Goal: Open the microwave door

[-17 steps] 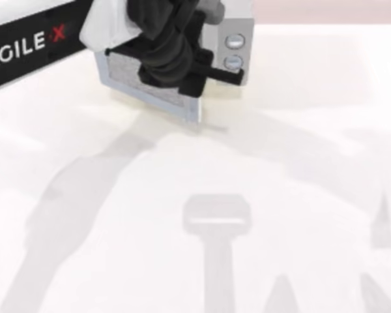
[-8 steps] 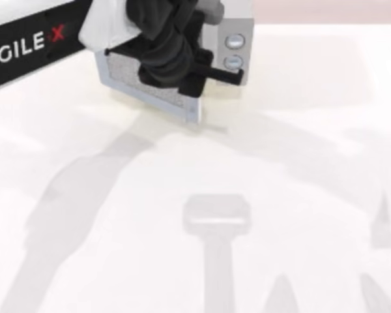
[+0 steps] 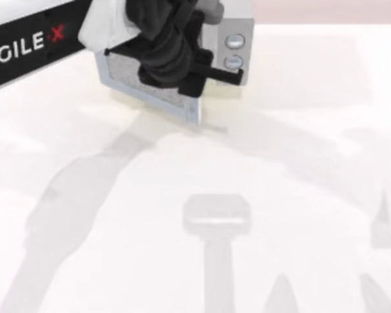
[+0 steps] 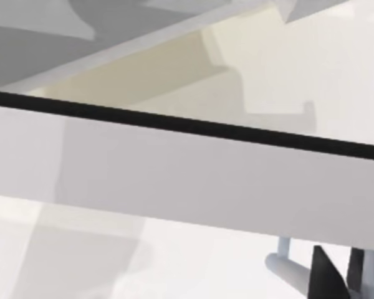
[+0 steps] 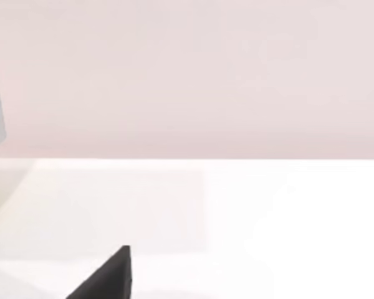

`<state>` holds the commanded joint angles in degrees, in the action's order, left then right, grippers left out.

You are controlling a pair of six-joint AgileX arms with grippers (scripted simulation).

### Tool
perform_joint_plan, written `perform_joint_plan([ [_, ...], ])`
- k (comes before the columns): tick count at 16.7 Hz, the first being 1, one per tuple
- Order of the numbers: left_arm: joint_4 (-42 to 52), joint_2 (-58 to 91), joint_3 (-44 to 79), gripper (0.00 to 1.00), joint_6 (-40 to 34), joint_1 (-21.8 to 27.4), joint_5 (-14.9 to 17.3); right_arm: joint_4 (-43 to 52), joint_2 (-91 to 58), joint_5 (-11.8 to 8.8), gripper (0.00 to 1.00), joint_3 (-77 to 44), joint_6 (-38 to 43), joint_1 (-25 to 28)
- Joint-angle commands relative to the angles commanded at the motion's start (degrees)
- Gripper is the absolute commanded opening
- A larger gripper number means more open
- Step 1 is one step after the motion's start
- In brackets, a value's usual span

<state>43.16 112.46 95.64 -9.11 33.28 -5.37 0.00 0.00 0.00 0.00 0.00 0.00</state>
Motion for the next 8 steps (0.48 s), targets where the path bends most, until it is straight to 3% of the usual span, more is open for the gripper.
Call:
perform_joint_plan([
  [8,-0.06,-0.05,-0.18,0.0,-0.08,0.28,0.43,0.0,0.0,0.0,1.0,0.0,0.0,0.0],
])
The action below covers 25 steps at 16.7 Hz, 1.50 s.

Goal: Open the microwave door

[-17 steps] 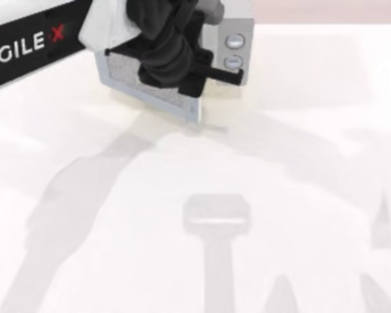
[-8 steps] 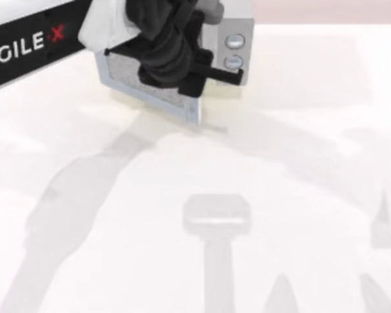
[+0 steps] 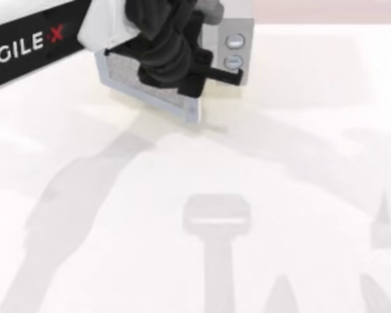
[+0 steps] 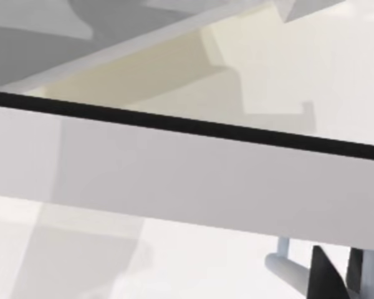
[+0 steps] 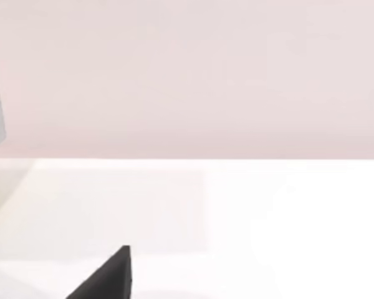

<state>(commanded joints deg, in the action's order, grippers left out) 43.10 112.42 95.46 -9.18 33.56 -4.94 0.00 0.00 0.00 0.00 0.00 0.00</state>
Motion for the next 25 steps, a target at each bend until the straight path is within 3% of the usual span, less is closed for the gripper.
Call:
perform_joint_plan([
  [7,-1.95,-4.27,-5.72,0.0,6.74,-2.03,3.41,0.0,0.0,0.0,1.0,0.0,0.0,0.0],
  [25,-1.97,-4.34,-5.84,0.0,6.87,-2.07,3.49,0.0,0.0,0.0,1.0,0.0,0.0,0.0],
])
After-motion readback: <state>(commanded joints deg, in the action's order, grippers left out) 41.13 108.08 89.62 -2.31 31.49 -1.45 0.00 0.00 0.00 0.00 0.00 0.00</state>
